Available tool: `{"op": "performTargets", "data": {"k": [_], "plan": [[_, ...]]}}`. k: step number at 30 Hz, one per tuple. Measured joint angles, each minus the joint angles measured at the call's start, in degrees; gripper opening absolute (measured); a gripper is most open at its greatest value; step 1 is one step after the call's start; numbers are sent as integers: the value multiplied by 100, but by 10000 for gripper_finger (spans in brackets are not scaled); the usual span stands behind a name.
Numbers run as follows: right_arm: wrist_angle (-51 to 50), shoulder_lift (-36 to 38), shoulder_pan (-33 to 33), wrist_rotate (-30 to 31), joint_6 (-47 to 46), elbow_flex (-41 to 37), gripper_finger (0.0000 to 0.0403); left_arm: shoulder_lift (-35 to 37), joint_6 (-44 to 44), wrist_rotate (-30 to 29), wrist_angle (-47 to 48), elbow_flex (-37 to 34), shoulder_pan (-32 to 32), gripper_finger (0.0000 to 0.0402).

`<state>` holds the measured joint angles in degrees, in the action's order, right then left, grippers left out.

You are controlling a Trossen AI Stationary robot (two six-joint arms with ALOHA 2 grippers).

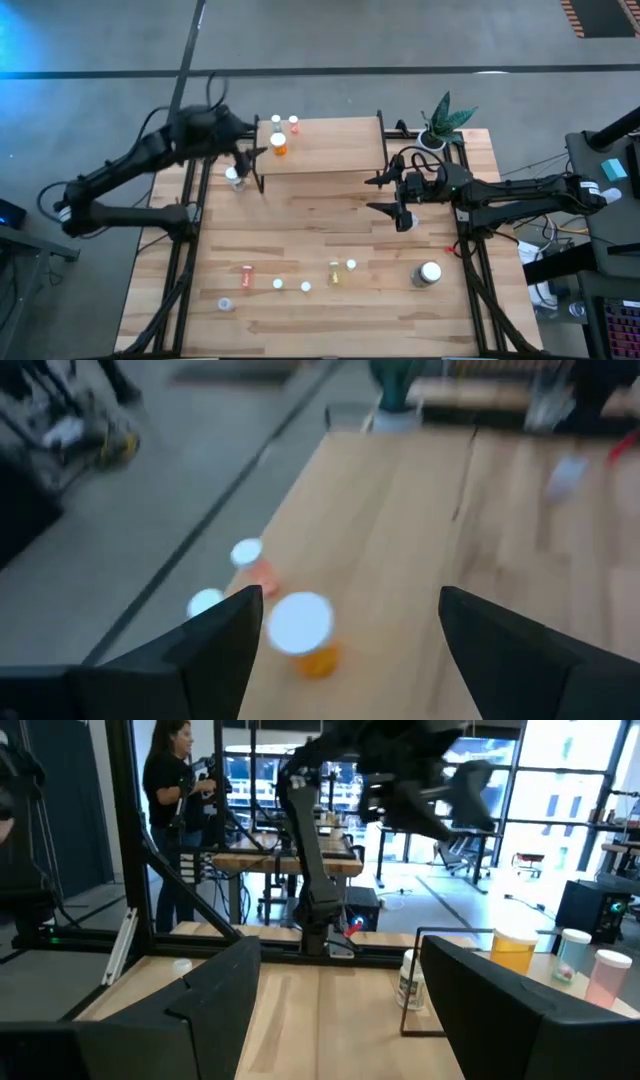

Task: Pick and place medicine bottles onto shelf by color
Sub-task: Put the right pink medicine bottle on the shelf

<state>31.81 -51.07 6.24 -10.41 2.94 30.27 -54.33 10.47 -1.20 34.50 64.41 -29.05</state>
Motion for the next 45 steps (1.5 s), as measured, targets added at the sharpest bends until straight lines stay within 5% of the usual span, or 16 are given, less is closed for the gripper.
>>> {"op": "performTargets", "data": {"k": [9,19,45], "plan": [[22,0,0,2,55,8,267,1715,-800,69,-3343,-2610,679,286],[-2,0,0,2,-9,8,267,2090,-1447,271,-5698,-4405,1101,286],[20,-8,4,316,59,8,267,1929,-1468,397,-5949,-4539,1107,286]]}}
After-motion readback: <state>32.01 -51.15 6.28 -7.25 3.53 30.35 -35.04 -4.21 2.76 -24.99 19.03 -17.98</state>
